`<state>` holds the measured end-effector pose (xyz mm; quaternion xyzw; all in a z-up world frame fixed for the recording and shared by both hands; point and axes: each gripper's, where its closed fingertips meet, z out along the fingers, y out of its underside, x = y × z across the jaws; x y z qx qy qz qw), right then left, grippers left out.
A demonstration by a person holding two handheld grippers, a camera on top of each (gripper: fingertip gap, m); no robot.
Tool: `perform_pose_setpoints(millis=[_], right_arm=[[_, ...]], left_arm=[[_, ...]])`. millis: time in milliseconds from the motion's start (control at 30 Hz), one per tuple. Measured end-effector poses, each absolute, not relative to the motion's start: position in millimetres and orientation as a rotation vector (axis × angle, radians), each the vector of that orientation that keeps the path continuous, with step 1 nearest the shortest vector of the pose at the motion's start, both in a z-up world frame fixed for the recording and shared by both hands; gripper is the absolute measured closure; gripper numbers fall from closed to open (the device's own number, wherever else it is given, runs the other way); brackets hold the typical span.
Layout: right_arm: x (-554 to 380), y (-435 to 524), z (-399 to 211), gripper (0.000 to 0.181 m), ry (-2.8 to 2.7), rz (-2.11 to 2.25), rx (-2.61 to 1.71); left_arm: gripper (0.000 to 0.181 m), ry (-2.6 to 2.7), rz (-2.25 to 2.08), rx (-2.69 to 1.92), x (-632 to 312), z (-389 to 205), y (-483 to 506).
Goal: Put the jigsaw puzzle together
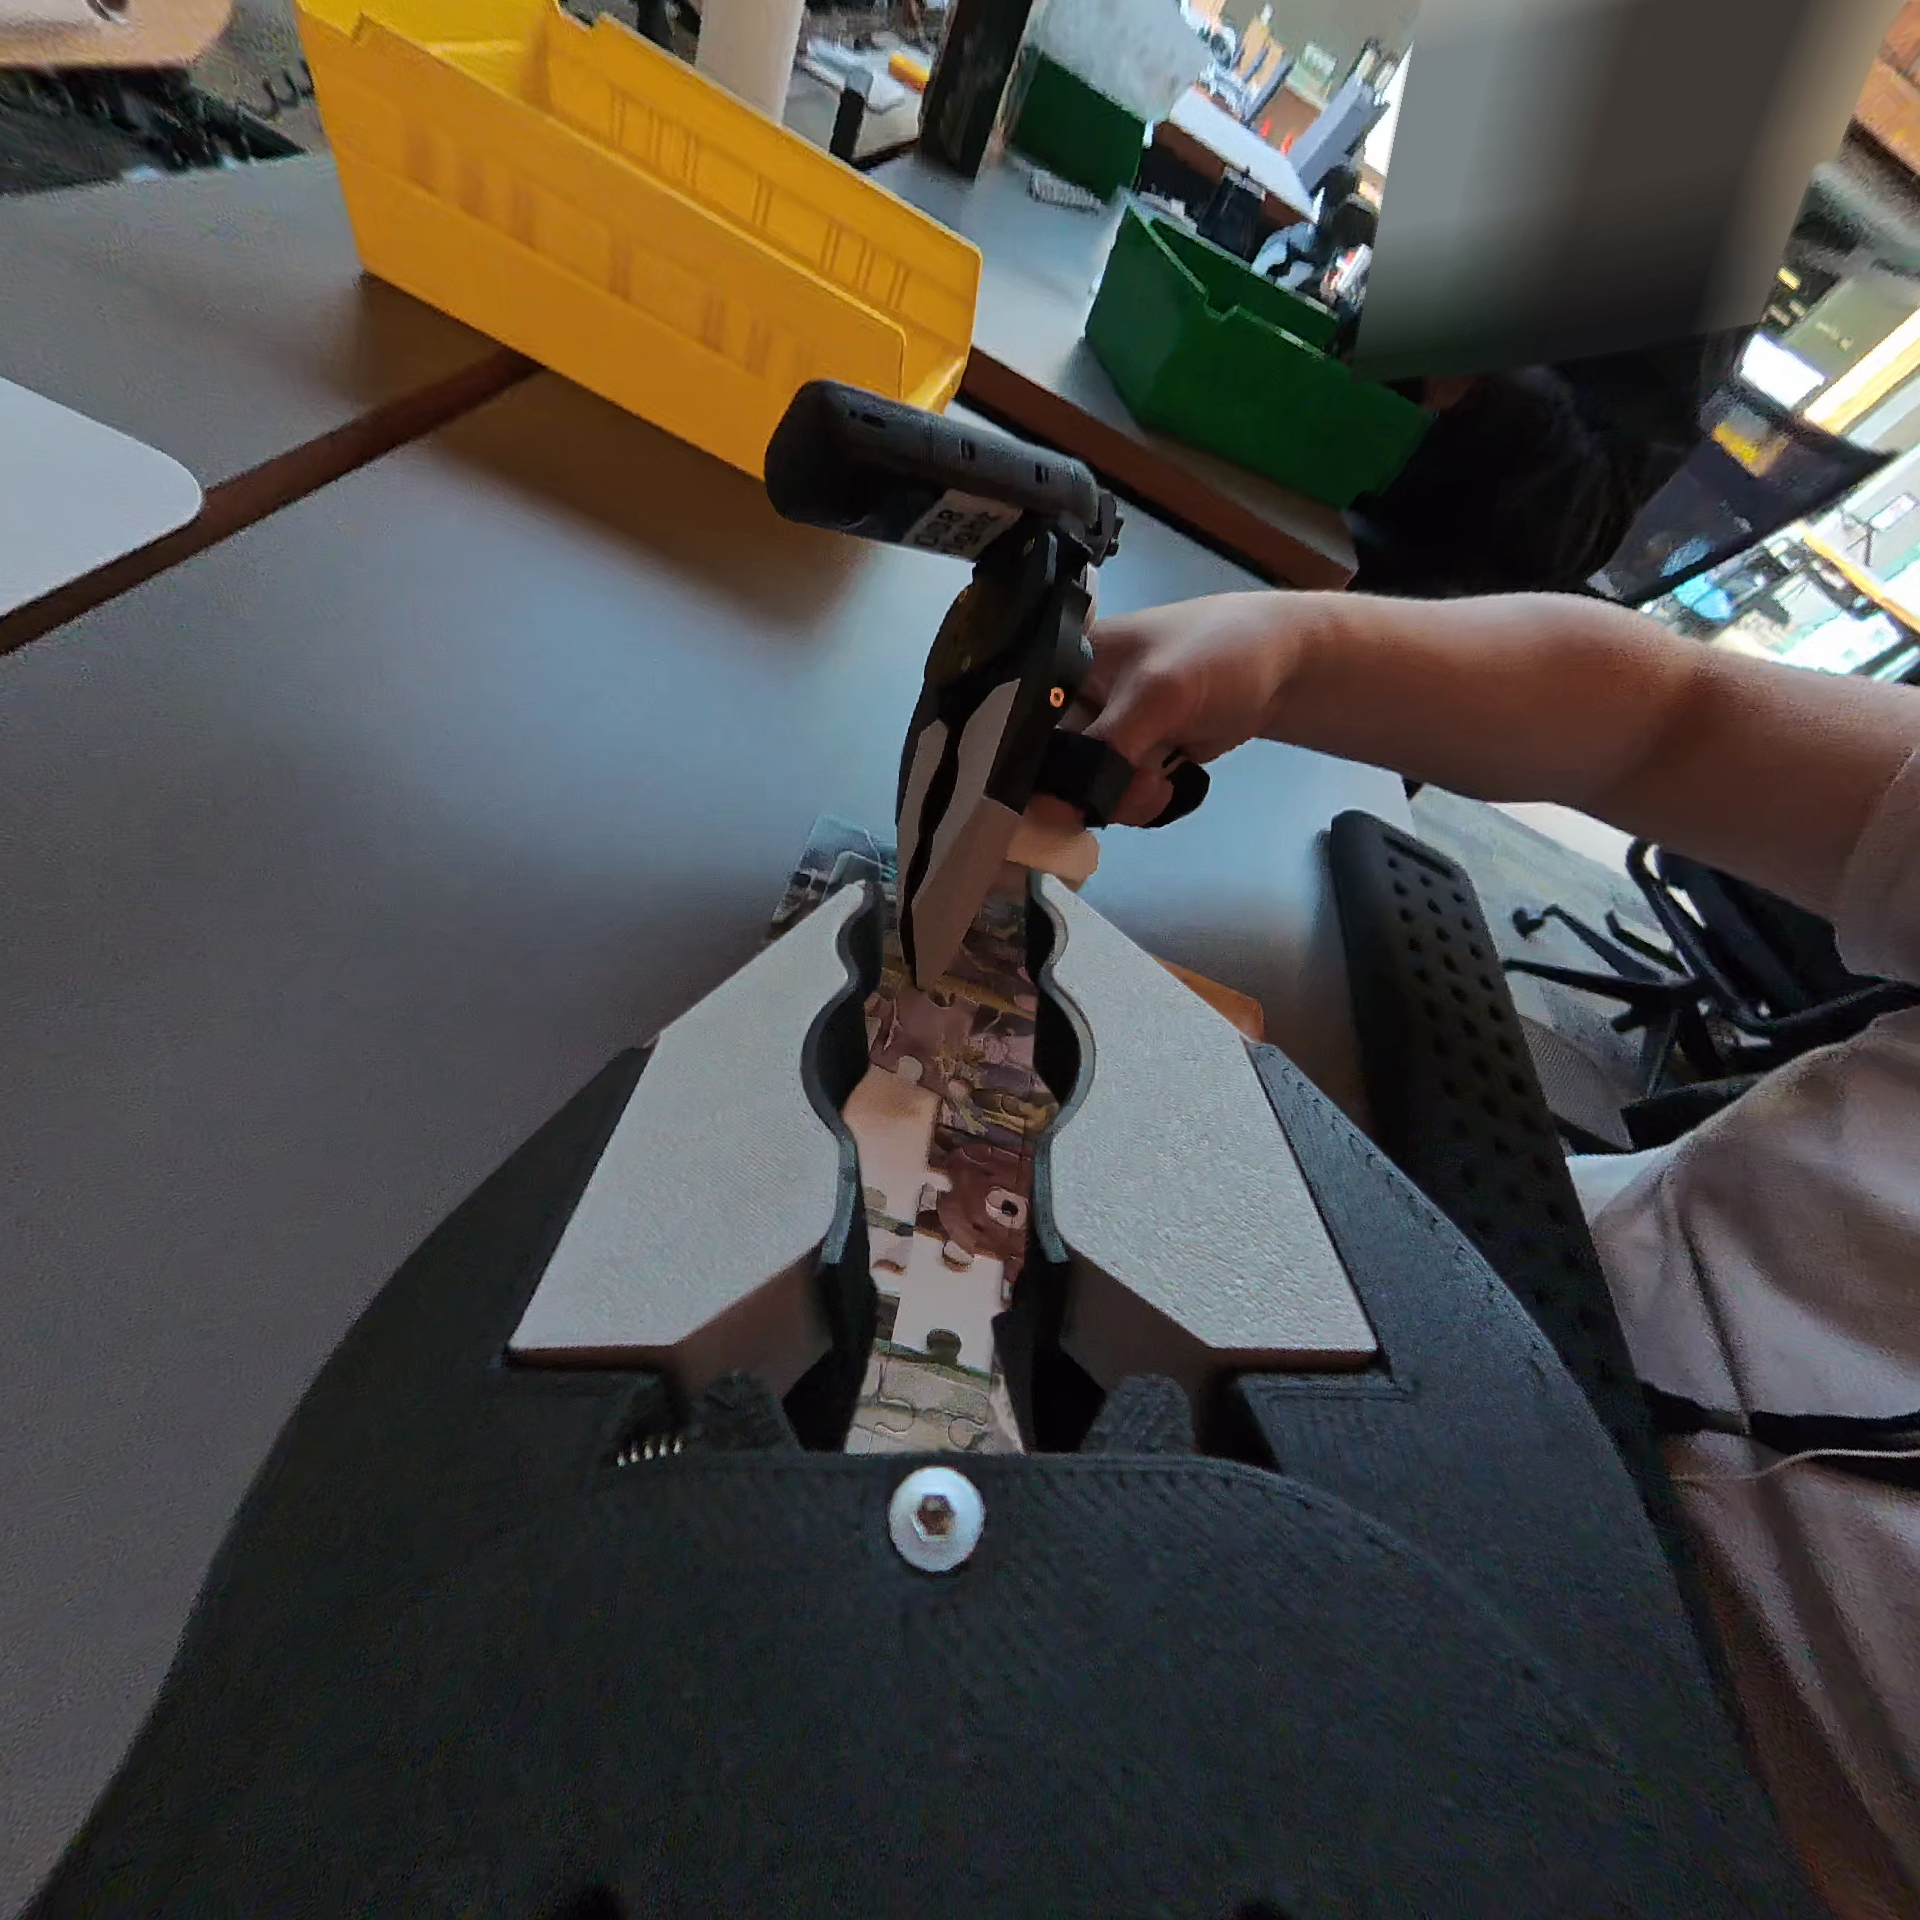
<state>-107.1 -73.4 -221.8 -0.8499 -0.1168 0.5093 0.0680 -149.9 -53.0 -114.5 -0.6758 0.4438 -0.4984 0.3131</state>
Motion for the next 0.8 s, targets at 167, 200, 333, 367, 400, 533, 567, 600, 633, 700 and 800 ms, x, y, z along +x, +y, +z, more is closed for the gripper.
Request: perform_pose_setpoints(millis=[167,200,333,367,400,533,567,600,633,700,800], right_arm=[[-114,-81,-229,0.181,-0.324,1.584,-2.587],[-114,-81,-231,0.181,-0.319,1.576,-2.594],[-112,-77,-233,0.181,-0.282,1.566,-2.600],[-112,-75,-234,0.181,-0.272,1.564,-2.601],[-112,-74,-234,0.181,-0.260,1.572,-2.598],[-113,-73,-234,0.181,-0.235,1.590,-2.596],[-112,-74,-235,0.181,-0.237,1.588,-2.599],[-112,-74,-235,0.181,-0.233,1.594,-2.599],[-112,-74,-236,0.181,-0.229,1.596,-2.599],[-111,-73,-236,0.181,-0.223,1.597,-2.594],[-111,-73,-234,0.181,-0.196,1.636,-2.582]], left_arm=[[0.164,1.185,-1.396,-1.819,-137,-120,-61],[0.164,1.201,-1.394,-1.840,-136,-124,-63],[0.160,1.360,-1.238,-1.944,-134,-158,-70],[0.159,1.409,-1.198,-1.953,-132,-165,-73],[0.158,1.458,-1.166,-1.950,-130,-170,-76],[0.135,1.632,-0.974,-1.914,-126,-194,-83],[0.131,1.677,-0.908,-1.901,-126,-201,-84],[0.130,1.717,-0.849,-1.889,-127,-208,-85],[0.131,1.748,-0.797,-1.884,-127,-214,-86],[0.129,1.780,-0.706,-1.885,-127,-223,-83],[0.134,1.815,-0.617,-1.867,-127,-231,-80]])
